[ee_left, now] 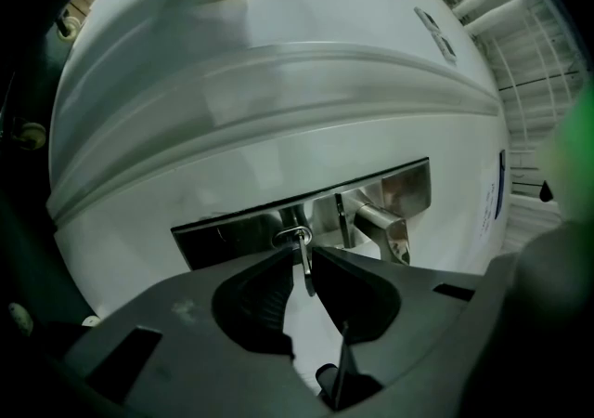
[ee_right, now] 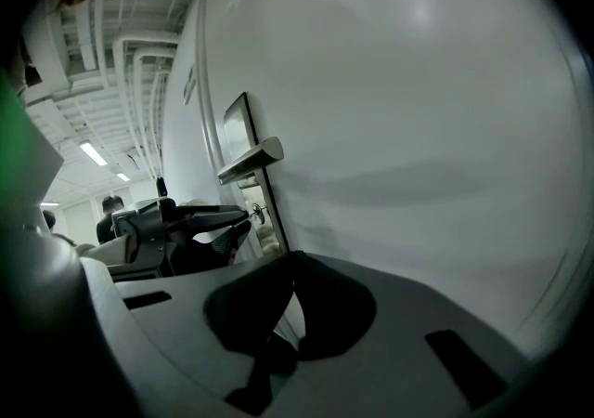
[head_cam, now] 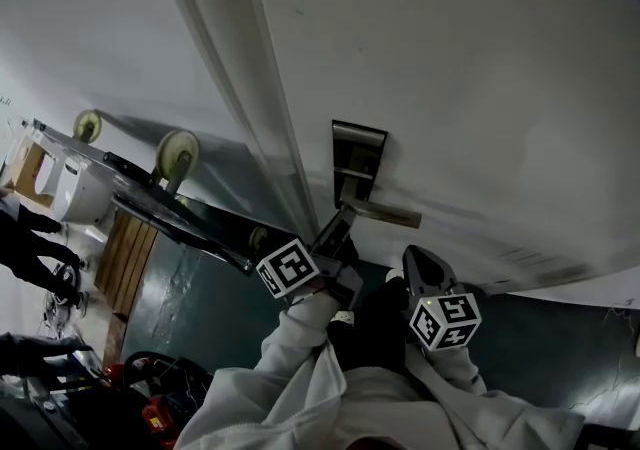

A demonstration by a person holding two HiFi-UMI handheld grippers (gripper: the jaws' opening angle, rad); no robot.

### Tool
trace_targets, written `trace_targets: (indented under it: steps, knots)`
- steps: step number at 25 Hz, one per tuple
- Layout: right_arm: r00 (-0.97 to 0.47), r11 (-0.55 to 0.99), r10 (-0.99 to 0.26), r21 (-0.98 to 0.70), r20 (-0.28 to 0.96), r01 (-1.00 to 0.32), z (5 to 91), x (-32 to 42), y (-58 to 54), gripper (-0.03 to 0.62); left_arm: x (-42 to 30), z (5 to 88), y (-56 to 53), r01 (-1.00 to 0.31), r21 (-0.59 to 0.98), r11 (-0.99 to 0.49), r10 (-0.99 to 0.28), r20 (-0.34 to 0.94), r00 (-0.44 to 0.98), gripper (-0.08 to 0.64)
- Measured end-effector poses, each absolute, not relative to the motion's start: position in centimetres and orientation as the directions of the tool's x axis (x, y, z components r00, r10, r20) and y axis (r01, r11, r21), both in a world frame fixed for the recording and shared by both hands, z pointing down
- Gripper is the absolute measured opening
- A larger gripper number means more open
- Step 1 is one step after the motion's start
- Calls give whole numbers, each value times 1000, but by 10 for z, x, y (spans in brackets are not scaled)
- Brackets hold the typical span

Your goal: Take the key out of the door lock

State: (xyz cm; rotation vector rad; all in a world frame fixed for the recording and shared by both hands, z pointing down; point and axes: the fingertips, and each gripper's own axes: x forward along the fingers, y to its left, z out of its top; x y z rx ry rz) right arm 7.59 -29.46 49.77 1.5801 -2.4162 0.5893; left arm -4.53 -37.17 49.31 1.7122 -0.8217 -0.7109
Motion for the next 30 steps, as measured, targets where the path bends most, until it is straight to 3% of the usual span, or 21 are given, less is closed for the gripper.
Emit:
trace_targets:
  steps: [6, 14, 18, 30]
  knots:
    - [-417, 357, -830, -222, 370, -907, 498, 73, -298, 51, -42, 487, -372, -44, 982, -185, -827, -131, 547, 32]
    - [-432, 370, -820, -229, 375, -900, 502, 66, -301, 52, -45, 494, -372, -72, 988, -135, -834, -75, 546, 28]
    - [-435, 373, -820, -227, 372, -899, 500, 65, -301, 52, -44, 489, -372, -15, 991, -134, -835, -105, 541, 27]
    - [-439, 383, -816, -217, 377, -898, 499, 67, -298, 52, -48, 493, -359, -24, 993, -115, -839, -85, 537, 26]
